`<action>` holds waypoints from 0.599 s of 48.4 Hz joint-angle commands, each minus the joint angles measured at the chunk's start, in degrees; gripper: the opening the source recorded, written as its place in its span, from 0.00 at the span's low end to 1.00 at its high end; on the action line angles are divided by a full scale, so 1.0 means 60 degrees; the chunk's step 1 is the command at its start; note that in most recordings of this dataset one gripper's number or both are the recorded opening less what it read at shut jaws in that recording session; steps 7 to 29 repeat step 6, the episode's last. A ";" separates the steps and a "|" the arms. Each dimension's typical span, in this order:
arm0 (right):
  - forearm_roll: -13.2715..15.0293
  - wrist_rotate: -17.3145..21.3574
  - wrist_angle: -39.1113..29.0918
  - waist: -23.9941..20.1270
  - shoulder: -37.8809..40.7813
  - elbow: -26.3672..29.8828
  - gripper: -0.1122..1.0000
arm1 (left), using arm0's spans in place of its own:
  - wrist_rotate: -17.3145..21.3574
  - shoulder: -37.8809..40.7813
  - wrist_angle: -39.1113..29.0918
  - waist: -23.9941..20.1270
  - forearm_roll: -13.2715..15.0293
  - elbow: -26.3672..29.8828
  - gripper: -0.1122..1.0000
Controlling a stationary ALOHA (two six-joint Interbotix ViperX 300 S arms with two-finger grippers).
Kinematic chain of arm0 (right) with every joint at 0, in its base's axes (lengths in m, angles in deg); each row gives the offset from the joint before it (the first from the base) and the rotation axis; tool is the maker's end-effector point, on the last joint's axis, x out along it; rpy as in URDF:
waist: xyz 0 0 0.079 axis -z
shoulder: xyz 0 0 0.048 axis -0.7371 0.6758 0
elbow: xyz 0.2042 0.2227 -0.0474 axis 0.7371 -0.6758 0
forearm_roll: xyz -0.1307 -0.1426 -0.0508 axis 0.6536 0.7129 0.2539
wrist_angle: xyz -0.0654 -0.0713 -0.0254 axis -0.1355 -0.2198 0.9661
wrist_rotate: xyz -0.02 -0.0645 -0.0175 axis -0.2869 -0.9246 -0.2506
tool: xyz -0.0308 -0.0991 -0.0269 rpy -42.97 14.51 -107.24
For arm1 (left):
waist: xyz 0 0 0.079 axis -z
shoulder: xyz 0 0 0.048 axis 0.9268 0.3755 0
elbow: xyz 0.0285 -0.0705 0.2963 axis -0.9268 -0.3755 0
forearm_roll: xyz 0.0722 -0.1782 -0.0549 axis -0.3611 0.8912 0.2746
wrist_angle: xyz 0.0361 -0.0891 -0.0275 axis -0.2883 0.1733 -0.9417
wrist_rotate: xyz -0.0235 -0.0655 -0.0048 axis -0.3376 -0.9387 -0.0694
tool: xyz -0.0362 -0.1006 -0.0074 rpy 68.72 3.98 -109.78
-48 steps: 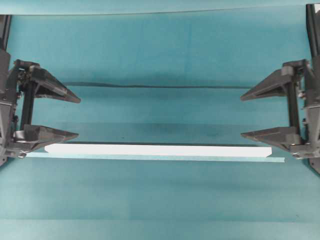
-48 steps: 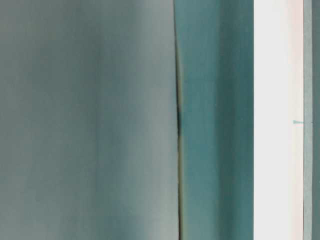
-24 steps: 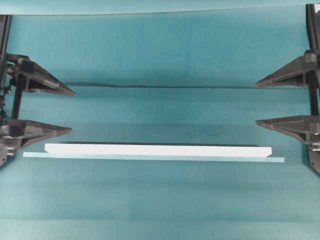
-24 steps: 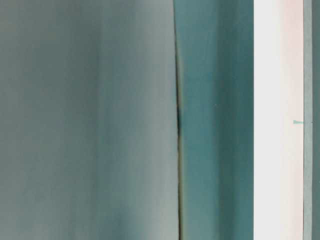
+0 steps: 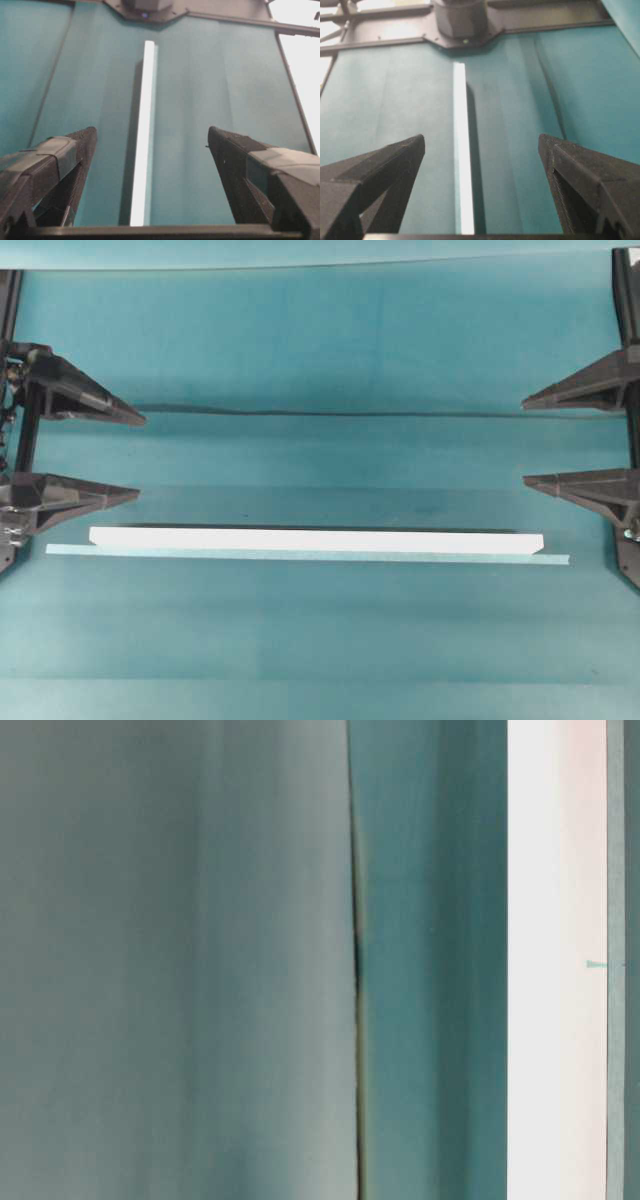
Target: Lift a wooden board with both hands.
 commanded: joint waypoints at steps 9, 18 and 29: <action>-0.0029 0.0073 0.0117 0.0044 0.0015 0.0059 0.95 | 0.0015 0.0000 0.0088 -0.0015 -0.0029 0.0103 0.99; -0.0029 0.0073 0.0117 0.0044 0.0015 0.0059 0.95 | 0.0015 0.0000 0.0088 -0.0015 -0.0029 0.0103 0.99; -0.0029 0.0073 0.0117 0.0044 0.0015 0.0059 0.95 | 0.0015 0.0000 0.0088 -0.0015 -0.0029 0.0103 0.99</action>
